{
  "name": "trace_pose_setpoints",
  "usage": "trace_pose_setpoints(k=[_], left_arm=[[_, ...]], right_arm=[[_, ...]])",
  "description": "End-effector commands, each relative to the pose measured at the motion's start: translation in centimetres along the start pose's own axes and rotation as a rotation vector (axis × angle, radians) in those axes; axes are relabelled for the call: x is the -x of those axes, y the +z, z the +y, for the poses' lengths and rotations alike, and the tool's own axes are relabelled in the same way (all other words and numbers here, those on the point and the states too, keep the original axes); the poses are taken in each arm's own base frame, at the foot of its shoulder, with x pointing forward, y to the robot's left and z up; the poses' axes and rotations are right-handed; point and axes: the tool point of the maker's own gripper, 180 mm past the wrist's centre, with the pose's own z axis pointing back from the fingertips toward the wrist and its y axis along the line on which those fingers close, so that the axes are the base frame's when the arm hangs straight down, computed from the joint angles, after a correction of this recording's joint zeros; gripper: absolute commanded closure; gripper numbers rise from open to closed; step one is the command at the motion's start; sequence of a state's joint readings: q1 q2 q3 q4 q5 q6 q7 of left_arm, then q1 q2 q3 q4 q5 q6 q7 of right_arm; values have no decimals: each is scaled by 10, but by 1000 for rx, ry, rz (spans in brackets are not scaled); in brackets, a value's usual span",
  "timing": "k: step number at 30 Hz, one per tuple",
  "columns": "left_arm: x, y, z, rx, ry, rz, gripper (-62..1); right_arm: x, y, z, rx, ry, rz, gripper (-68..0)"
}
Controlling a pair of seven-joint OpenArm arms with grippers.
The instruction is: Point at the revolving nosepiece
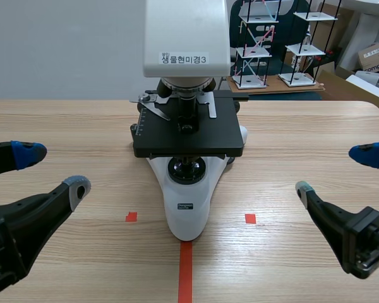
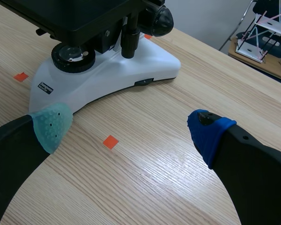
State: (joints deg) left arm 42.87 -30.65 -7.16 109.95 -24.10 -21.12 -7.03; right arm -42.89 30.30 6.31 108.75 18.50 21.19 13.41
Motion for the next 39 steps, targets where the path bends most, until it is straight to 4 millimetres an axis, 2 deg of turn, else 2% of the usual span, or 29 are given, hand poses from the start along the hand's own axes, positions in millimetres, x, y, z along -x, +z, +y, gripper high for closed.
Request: trace_pose_setpoints(k=[1,10,11,12,13,16,30,35,39], left_arm=[[-4,0,-1,3,8,-19,-478],[-4,0,-1,3,8,-19,-478],[-4,0,-1,3,8,-19,-478],[-4,0,-1,3,8,-19,-478],[-4,0,-1,3,8,-19,-478],[-4,0,-1,3,8,-19,-478],[-4,0,-1,4,5,-18,-478],[-4,0,-1,4,5,-18,-478],[-4,0,-1,4,5,-18,-478]], right_arm=[[-11,0,-2,3,7,-34,-542],[-11,0,-2,4,7,-35,-528],[-11,-1,-2,4,8,-36,-488],[-12,-1,-4,12,11,-37,-419],[-12,-1,-5,16,12,-40,-329],[-16,-3,-9,29,26,-54,1],[-68,-26,-32,39,176,-259,2],[-64,-41,-46,55,190,-265,2],[-61,-53,-41,-21,176,-284,2]])
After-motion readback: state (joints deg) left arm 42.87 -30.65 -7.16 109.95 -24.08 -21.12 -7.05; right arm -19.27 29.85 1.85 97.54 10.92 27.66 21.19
